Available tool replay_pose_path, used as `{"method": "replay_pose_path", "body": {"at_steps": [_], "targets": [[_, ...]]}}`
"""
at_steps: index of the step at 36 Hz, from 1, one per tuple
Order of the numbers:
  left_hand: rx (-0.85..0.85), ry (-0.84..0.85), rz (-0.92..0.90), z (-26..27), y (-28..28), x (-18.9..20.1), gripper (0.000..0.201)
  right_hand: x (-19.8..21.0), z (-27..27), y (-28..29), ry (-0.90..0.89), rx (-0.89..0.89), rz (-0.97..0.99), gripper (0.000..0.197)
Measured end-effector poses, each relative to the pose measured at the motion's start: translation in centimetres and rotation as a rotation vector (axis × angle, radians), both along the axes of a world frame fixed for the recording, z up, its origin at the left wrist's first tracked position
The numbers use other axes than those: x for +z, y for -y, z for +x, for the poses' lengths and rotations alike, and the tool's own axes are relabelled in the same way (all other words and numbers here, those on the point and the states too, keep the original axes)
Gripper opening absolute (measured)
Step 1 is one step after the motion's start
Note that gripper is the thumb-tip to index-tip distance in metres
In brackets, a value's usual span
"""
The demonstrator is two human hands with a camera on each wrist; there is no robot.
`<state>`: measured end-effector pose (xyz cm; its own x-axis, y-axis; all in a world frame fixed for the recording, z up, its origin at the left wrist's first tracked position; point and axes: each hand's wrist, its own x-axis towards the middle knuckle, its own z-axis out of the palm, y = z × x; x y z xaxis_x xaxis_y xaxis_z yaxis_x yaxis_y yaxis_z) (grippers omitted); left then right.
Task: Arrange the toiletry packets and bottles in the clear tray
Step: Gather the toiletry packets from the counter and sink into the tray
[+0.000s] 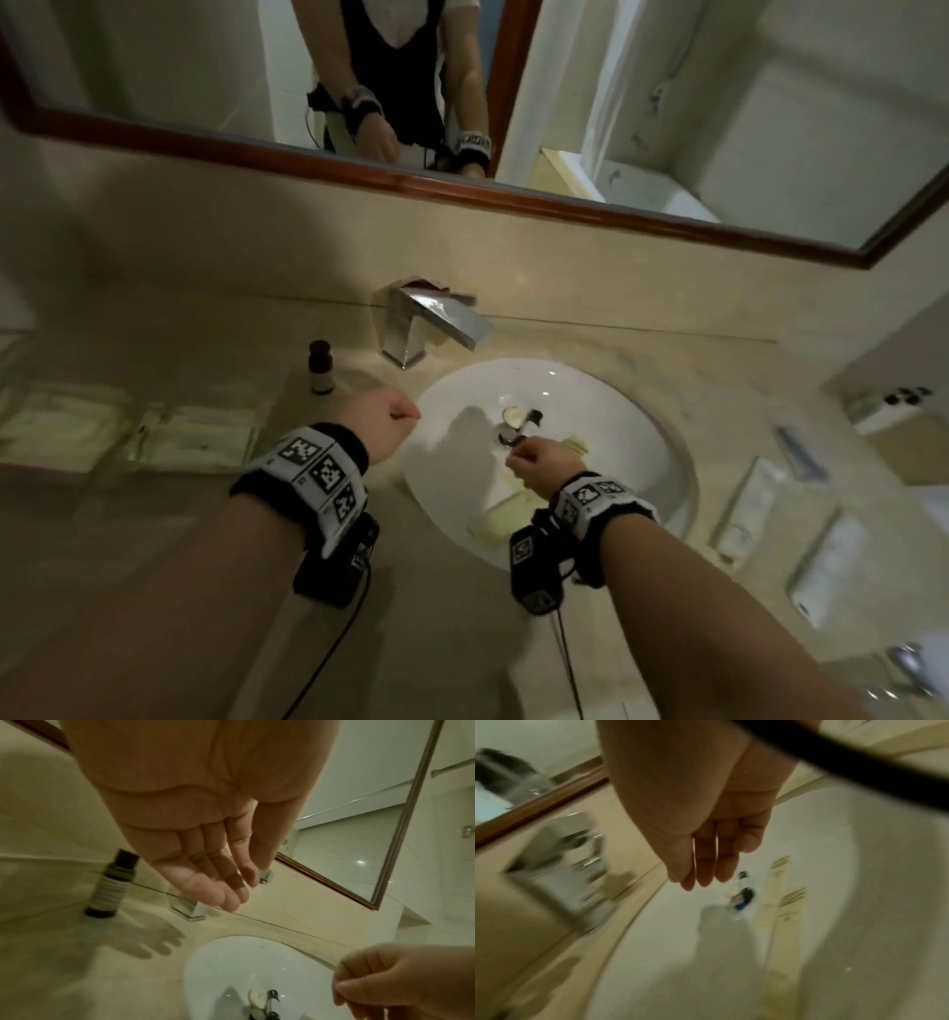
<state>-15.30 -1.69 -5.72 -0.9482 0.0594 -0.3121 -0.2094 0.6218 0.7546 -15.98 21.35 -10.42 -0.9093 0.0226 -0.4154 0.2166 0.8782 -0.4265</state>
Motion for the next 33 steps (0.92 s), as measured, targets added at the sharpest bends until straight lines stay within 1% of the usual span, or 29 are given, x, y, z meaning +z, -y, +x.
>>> {"method": "replay_pose_path", "body": {"at_steps": [1, 3, 6, 10, 13, 20, 27, 30, 33], "targets": [[-0.013, 0.007, 0.001, -0.2, -1.0, -0.2, 0.009, -0.4, 0.0, -1.8, 0.029, -0.039, 0.027, 0.014], [-0.04, 0.017, -0.005, -0.4, -3.0, -0.4, 0.016, -1.0, -0.1, -4.9, 0.085, -0.105, 0.08, 0.015], [-0.075, 0.025, -0.045, -1.0, -5.8, -0.9, 0.023, -2.1, -0.5, -8.3, 0.154, -0.157, 0.126, 0.029], [-0.09, 0.05, -0.087, -2.0, -8.9, -1.5, 0.025, -3.7, -1.7, -10.6, 0.205, -0.188, 0.116, 0.039], [-0.117, 0.051, -0.152, -2.9, -11.1, -1.8, 0.026, -4.6, -2.8, -11.3, 0.25, -0.147, 0.113, 0.045], [-0.112, 0.139, -0.227, -4.9, -14.5, -2.9, 0.028, -6.7, -5.7, -12.3, 0.34, -0.064, 0.049, 0.047], [-0.094, 0.222, -0.297, -6.3, -16.1, -3.6, 0.031, -8.8, -7.8, -12.6, 0.455, -0.03, 0.01, 0.049], [-0.078, 0.235, -0.317, -6.8, -16.5, -3.9, 0.03, -9.7, -8.0, -12.8, 0.473, -0.03, 0.02, 0.051], [-0.068, 0.243, -0.328, -7.0, -16.7, -4.2, 0.03, -10.8, -8.1, -12.6, 0.458, -0.049, 0.011, 0.046]]}}
